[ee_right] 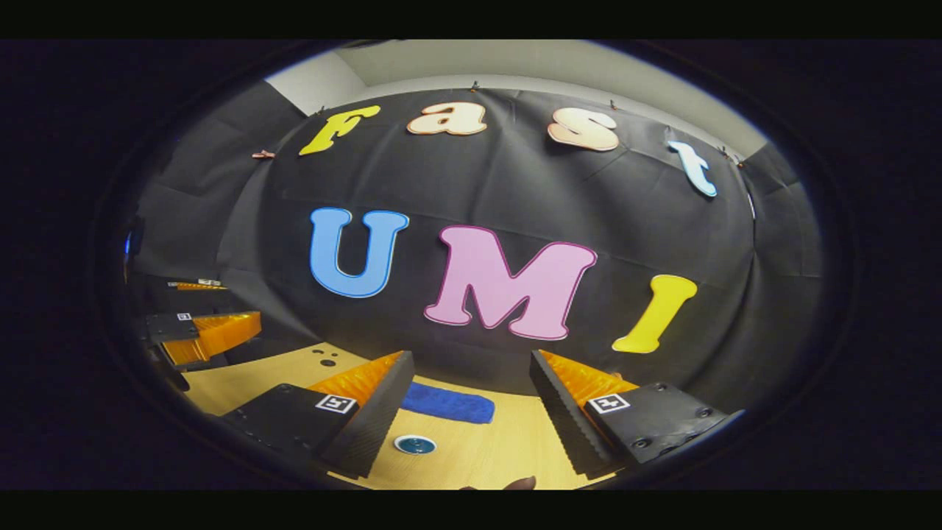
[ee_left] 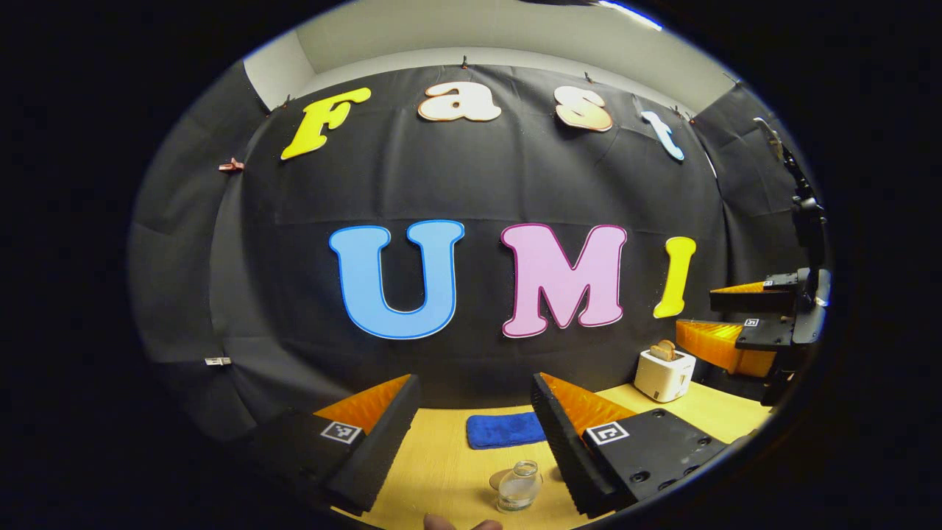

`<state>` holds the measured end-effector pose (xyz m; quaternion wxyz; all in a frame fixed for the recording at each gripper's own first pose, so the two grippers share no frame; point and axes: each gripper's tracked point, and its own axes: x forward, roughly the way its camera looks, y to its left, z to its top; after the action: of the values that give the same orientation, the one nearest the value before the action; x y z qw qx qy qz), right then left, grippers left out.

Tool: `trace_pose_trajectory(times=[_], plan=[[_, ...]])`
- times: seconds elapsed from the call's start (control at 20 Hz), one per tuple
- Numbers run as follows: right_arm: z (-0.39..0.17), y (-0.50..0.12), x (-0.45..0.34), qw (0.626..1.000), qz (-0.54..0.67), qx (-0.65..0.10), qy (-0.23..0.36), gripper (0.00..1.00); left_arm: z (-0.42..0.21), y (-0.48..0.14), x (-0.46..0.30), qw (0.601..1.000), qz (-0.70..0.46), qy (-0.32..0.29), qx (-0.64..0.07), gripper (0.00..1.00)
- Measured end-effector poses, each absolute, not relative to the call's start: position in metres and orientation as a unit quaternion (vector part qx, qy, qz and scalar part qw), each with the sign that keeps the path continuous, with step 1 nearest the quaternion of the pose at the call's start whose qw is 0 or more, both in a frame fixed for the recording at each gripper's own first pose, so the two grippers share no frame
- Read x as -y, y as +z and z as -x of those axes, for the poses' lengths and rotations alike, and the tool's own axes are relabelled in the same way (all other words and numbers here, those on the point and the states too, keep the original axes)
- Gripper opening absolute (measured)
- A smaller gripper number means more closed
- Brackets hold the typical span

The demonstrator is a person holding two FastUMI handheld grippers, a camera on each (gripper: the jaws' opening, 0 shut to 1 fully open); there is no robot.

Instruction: Open the teacup lid with one hand, grasp the water bottle and pour water into the teacup with the other hand; after pouring, place the water bottle on the coaster and then close the teacup lid.

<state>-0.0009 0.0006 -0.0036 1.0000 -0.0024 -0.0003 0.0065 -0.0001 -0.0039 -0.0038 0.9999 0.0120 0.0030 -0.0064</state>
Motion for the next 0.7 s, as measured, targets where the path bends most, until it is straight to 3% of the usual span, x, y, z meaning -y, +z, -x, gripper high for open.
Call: trace_pose_trajectory(times=[0.35, 0.7], plan=[[0.005, -0.029, -0.008, 1.000, 0.008, -0.013, 0.018, 0.98, -0.004, -0.022, 0.010, 0.999, -0.022, -0.014, -0.019, 0.95], [0.002, -0.107, -0.035, 0.997, 0.006, -0.050, 0.057, 0.98, 0.005, -0.103, 0.027, 0.997, -0.021, -0.029, -0.073, 0.94]])
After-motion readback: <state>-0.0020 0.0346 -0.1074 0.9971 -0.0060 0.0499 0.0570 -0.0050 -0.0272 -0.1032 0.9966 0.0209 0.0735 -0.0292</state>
